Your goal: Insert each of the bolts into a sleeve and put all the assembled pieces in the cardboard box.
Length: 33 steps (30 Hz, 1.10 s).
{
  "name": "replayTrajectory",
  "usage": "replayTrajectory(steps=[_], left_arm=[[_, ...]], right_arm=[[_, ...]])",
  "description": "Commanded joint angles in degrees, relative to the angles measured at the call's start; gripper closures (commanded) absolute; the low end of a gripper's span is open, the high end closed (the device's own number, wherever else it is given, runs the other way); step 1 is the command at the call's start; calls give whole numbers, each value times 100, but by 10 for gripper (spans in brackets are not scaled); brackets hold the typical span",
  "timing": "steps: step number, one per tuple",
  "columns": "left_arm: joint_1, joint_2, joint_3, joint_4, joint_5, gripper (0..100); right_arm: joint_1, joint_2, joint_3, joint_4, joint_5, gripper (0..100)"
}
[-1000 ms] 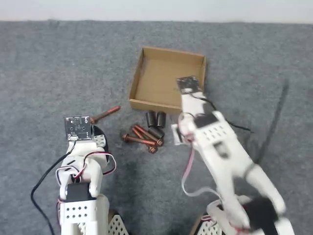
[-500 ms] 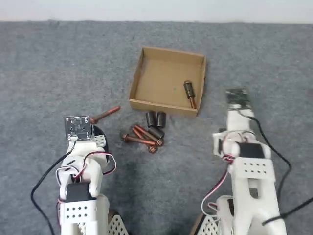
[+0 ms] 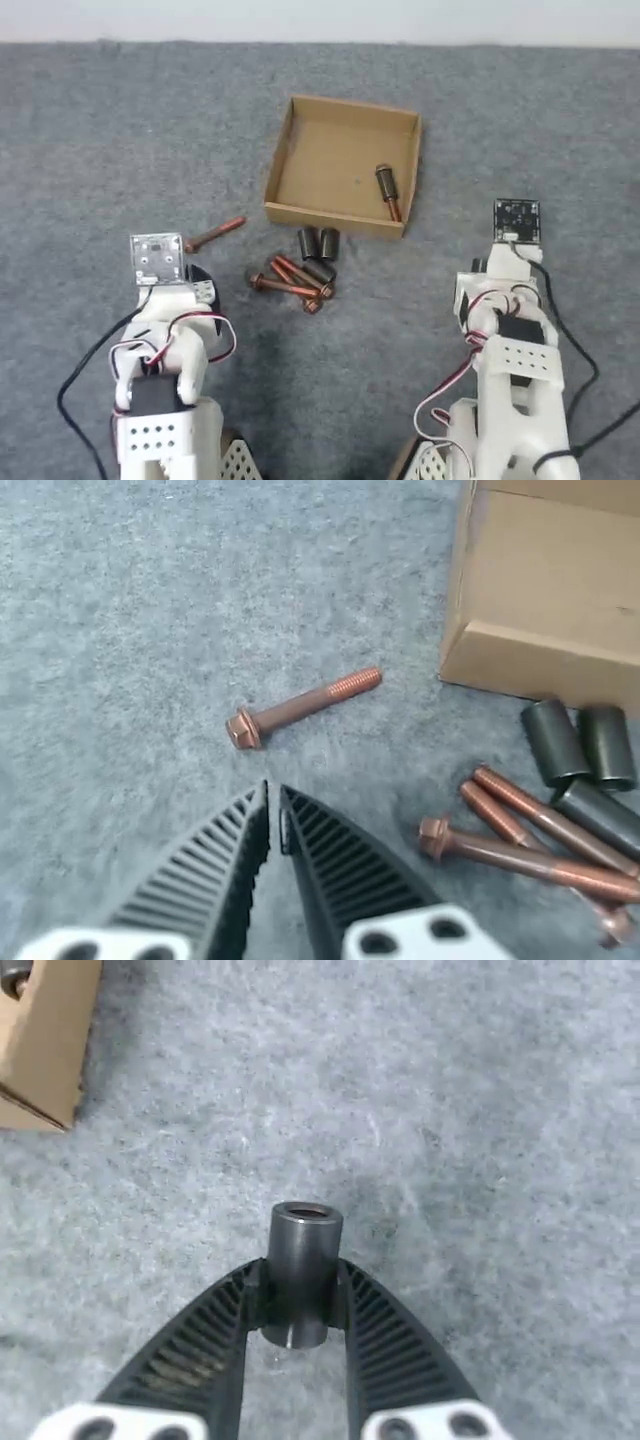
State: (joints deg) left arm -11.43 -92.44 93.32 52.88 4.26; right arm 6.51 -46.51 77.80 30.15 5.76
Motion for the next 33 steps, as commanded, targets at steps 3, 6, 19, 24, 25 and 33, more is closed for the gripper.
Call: replayTrajectory(steps=[3, 6, 19, 24, 25, 33], left_arm=[[-9, -62, -1209, 809, 0, 988], [-9, 185, -1640, 1037, -18, 988], [-18, 4835, -4426, 1345, 9, 988], [-18, 6347, -5068, 1319, 563, 988], [-18, 6620, -5174, 1319, 695, 988], [-141, 8440, -5780, 1055, 1169, 988]], right_arm=[[66, -233, -35, -224, 123, 992], [57, -233, -35, -224, 123, 992], [66, -233, -35, -224, 123, 992], [75, -233, -35, -224, 123, 992], [75, -233, -35, -224, 123, 992], [84, -233, -35, -224, 123, 992]])
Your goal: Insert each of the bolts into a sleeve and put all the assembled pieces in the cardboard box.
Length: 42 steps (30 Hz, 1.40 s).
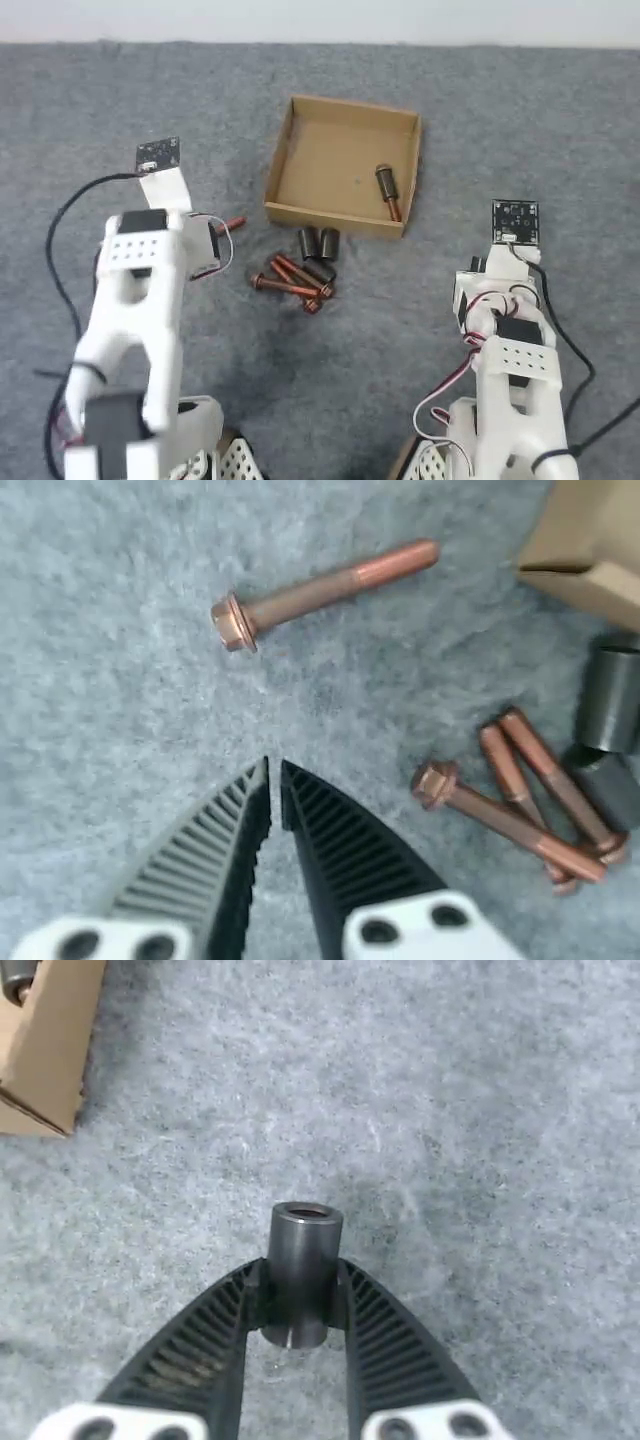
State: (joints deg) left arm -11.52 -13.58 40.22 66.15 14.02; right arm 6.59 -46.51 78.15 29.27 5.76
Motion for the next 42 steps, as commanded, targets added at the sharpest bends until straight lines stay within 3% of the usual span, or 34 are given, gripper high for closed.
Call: replayTrajectory(steps=[1, 14, 30, 34, 42], left_arm=[[-193, 756, -497, -404, 237, 988], [-651, 2840, -1965, -1196, 281, 988], [-343, 4123, -4435, -923, 316, 988], [-149, 4440, -4848, -879, 923, 988], [290, 4026, -5007, 149, 1240, 988]], right_arm=[[75, -233, -70, -136, 123, 992], [84, -233, -70, -136, 123, 992], [75, -233, -79, -136, 123, 991], [75, -233, -88, -136, 123, 991], [66, -233, -79, -145, 404, 991]])
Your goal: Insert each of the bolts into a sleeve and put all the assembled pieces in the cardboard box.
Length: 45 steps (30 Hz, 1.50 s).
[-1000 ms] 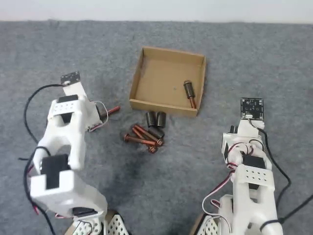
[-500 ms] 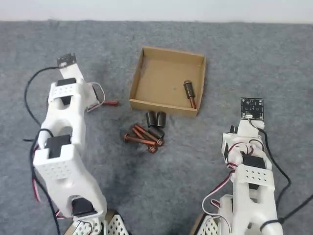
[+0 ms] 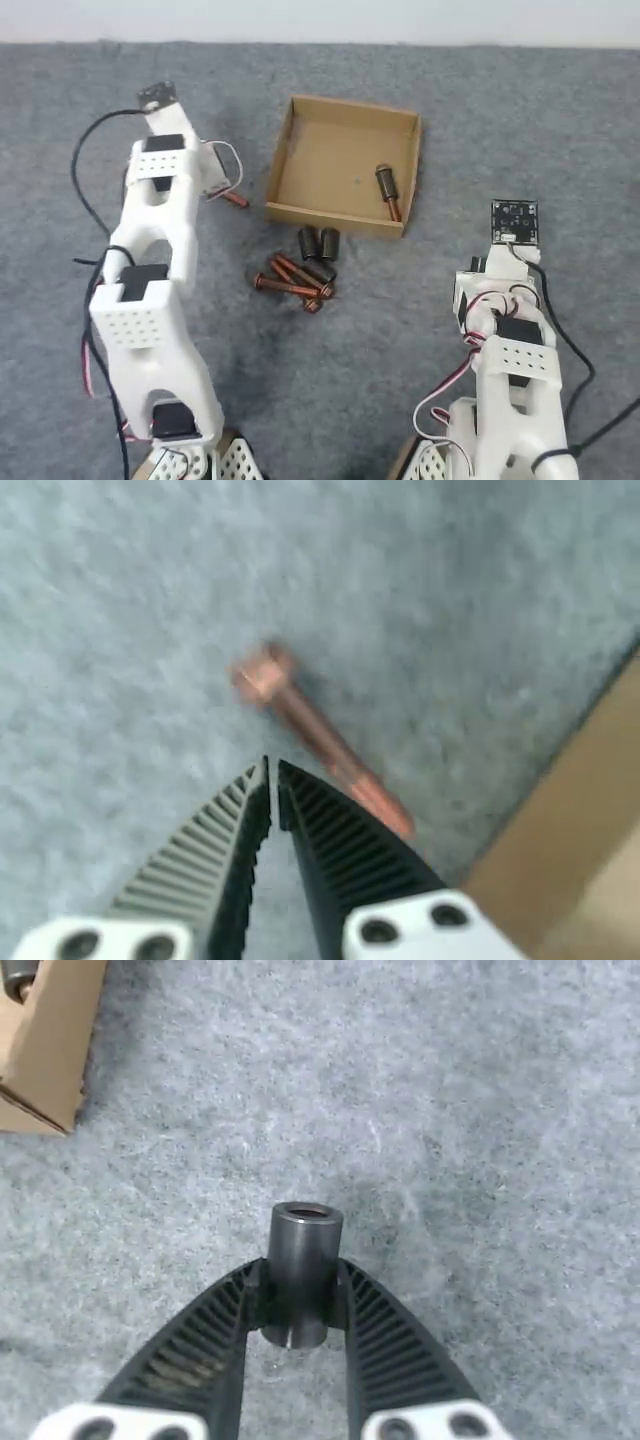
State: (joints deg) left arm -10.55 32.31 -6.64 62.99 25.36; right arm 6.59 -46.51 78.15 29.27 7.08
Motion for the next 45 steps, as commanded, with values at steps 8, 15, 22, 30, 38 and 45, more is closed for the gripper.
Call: replayTrajectory(steps=[8, 15, 22, 30, 38, 45], left_arm=[[88, -914, -303, 510, 1468, 970], [79, -888, -312, 492, 2470, 815], [-132, -835, -286, 35, 2664, 809], [-26, -70, -330, -492, 2664, 809], [-211, 308, -673, -404, 2664, 809], [-316, 905, -1253, -255, 2664, 852]], right_arm=[[57, -233, -70, -145, 308, 991], [57, -233, -70, -145, 308, 991], [48, -233, -70, -145, 308, 991], [48, -233, -70, -145, 308, 991], [48, -233, -70, -145, 308, 991], [48, -233, -70, -136, 308, 991]])
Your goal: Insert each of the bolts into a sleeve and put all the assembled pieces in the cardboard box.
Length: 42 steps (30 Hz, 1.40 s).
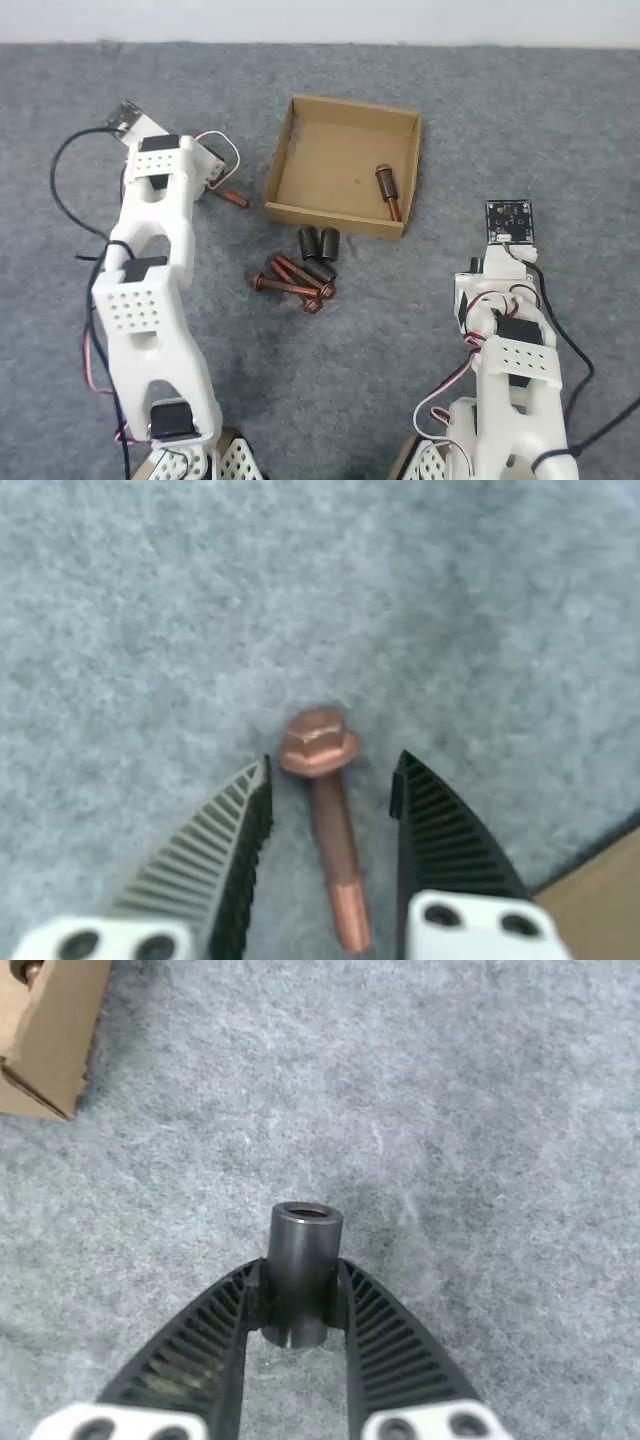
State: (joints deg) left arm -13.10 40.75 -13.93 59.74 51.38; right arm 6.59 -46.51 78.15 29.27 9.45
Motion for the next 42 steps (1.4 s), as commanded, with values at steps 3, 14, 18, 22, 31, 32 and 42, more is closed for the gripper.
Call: replayTrajectory(steps=[3, 14, 18, 22, 31, 32, 42], left_arm=[[-62, 220, -822, 308, 53, 952], [53, 246, -1182, 1284, -431, 990], [255, 246, -1587, 2110, -1829, 990], [413, 246, -1692, 2523, -2848, 990], [413, -545, -1024, 2532, -3121, 990], [422, -730, -796, 2409, -3121, 990], [492, -2312, 1402, 1152, -3121, 989]], right_arm=[[48, -233, -70, -136, 70, 991], [48, -233, -70, -136, 70, 991], [48, -233, -70, -136, 62, 991], [48, -233, -70, -136, 62, 991], [48, -233, -70, -145, 62, 991], [48, -233, -70, -145, 62, 991], [48, -233, -70, -145, 62, 991]])
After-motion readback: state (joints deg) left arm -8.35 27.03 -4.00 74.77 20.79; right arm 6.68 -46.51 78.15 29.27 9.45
